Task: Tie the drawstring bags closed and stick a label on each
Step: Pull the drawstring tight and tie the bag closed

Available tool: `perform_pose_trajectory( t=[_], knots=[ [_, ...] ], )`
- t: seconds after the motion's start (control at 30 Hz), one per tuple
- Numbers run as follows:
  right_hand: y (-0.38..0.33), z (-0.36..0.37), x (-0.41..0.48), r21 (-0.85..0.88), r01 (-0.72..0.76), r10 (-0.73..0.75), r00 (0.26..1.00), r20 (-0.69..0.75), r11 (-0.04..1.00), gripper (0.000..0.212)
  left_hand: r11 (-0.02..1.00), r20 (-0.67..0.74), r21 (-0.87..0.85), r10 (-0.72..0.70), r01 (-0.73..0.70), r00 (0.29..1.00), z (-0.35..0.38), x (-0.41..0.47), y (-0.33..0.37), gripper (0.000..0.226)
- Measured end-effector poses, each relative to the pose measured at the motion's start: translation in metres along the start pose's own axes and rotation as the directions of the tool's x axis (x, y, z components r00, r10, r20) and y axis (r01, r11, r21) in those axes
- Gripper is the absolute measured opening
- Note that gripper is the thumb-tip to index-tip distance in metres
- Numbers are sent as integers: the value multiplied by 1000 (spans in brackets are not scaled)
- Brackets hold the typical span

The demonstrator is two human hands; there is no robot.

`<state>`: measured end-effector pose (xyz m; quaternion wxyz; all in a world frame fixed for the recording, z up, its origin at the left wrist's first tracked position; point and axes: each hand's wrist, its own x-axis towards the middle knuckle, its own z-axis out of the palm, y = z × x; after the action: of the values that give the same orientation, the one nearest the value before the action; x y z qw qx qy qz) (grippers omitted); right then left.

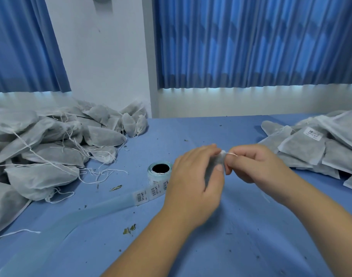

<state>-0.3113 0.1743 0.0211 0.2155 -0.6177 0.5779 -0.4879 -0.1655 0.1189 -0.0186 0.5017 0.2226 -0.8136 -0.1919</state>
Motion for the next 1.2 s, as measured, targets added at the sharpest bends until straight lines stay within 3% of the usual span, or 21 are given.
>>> perform_pose_trajectory(
  t=[0.1, 0.27, 0.37, 0.5, 0.63, 0.7, 0.77, 0.87, 0.97, 1.1, 1.2],
  knots=[
    [0, -4, -10, 120, 14, -16, 1000, 22, 993, 24, 994, 53, 6, 112, -112, 992, 6, -1, 5, 39],
    [-3, -14, -18, 271, 15, -33, 998, 62, 963, 24, 985, 129, -109, 148, -134, 981, 10, -4, 15, 39],
    [-5, -17, -19, 332, 18, -41, 997, 63, 943, 24, 982, 164, -181, 93, -63, 982, 14, -7, 23, 41],
    [-5, -21, -23, 336, 27, -52, 996, 68, 941, 24, 994, 107, -112, -2, 14, 994, 20, -10, 31, 44],
    [-6, -28, -25, 301, 59, -69, 997, 25, 952, 23, 984, 82, -170, -36, 50, 996, 9, -7, 33, 16],
    [-5, -29, -25, 262, 75, -76, 997, -10, 962, 20, 971, 140, -222, -60, 90, 988, 1, -2, 32, 22],
    [-4, -27, -25, 245, 92, -86, 996, -37, 965, 16, 919, 210, -353, -102, 173, 972, -8, 4, 31, 24],
    [-2, -19, -24, 278, 102, -74, 991, -110, 955, 10, 746, 260, -589, -189, 311, 947, -19, 9, 29, 18],
    [1, -5, -23, 192, 81, -44, 981, -189, 978, 15, 616, 279, -683, -278, 393, 919, -19, 10, 28, 19],
    [1, 11, -27, -28, 89, -92, 986, -138, 996, 18, 715, 166, -547, -416, 434, 894, -15, 11, 25, 19],
    [-2, 8, -30, -90, 132, -140, 986, -93, 987, 19, 810, 114, -405, -416, 425, 902, -16, 11, 24, 20]
  ],
)
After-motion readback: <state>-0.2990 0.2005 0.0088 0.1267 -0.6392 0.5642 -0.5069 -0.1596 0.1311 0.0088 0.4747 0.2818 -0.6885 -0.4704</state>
